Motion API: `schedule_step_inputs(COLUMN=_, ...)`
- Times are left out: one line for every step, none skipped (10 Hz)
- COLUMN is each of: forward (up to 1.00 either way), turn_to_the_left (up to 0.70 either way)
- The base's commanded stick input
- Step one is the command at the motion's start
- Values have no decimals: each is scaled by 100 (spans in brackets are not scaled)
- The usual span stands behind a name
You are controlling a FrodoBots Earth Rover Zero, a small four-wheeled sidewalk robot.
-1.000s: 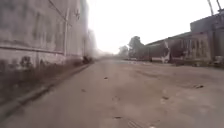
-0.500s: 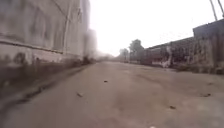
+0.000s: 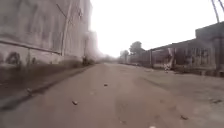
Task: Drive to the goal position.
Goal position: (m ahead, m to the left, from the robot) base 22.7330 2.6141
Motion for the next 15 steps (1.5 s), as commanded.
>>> schedule_step_inputs(forward=50, turn_to_the_left=0)
schedule_step_inputs(forward=50, turn_to_the_left=0)
schedule_step_inputs(forward=50, turn_to_the_left=0)
schedule_step_inputs(forward=50, turn_to_the_left=0)
schedule_step_inputs(forward=50, turn_to_the_left=0)
schedule_step_inputs(forward=50, turn_to_the_left=0)
schedule_step_inputs(forward=50, turn_to_the_left=0)
schedule_step_inputs(forward=50, turn_to_the_left=0)
schedule_step_inputs(forward=50, turn_to_the_left=0)
schedule_step_inputs(forward=50, turn_to_the_left=0)
schedule_step_inputs(forward=50, turn_to_the_left=0)
schedule_step_inputs(forward=50, turn_to_the_left=0)
schedule_step_inputs(forward=50, turn_to_the_left=0)
schedule_step_inputs(forward=50, turn_to_the_left=0)
schedule_step_inputs(forward=50, turn_to_the_left=0)
